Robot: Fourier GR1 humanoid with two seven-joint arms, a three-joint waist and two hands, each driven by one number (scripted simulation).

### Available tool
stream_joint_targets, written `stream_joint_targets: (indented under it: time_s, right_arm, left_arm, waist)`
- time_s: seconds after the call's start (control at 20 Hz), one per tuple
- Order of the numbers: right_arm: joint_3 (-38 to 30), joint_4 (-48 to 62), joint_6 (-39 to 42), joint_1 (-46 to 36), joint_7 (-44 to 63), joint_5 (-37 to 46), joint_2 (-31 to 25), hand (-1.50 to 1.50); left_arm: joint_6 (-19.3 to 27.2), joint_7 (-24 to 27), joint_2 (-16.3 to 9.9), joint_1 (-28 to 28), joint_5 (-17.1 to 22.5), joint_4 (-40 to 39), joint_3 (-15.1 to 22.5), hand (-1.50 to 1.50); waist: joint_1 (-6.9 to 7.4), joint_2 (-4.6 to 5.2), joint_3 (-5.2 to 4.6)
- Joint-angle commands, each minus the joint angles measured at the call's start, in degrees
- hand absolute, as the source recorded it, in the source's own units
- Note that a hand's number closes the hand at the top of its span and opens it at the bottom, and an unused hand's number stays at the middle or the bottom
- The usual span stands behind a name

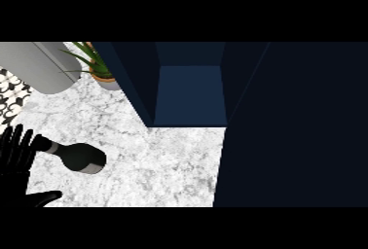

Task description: Pick up the wine, place it into the cabinet and close the cabinet

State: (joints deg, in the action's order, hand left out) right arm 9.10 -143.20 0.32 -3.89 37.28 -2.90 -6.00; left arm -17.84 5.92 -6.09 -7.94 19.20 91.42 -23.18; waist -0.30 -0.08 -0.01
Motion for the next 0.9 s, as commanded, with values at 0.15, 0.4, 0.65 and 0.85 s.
stream_joint_targets:
  time_s: [0.15, 0.4, 0.65, 0.85]
  right_arm:
    - [1.4, -10.3, -0.2, 6.2, 1.6, -0.5, 0.9, -1.5]
    - [0.1, -9.9, -1.0, -0.7, 6.6, -1.4, -0.7, -1.5]
    - [-1.3, -4.7, -0.7, -3.9, 4.6, -2.2, 0.0, -1.5]
    - [-4.7, -8.5, 0.4, -3.0, 8.2, -6.5, -2.2, -1.5]
  left_arm:
    - [-2.7, 5.9, -1.2, 2.0, -2.5, -9.2, 0.4, -1.5]
    - [-2.8, 6.1, -2.2, 5.6, -0.9, -12.9, -0.3, -1.5]
    - [-4.3, 11.4, -1.5, 5.7, -3.6, -18.3, 1.5, -1.5]
    - [-4.4, 15.6, -2.7, 7.1, -5.7, -23.3, 1.4, -1.5]
  waist:
    - [-0.26, -0.02, 0.01]
    - [-0.04, 0.0, -0.02]
    - [0.22, 0.06, -0.02]
    - [0.03, 0.05, -0.02]
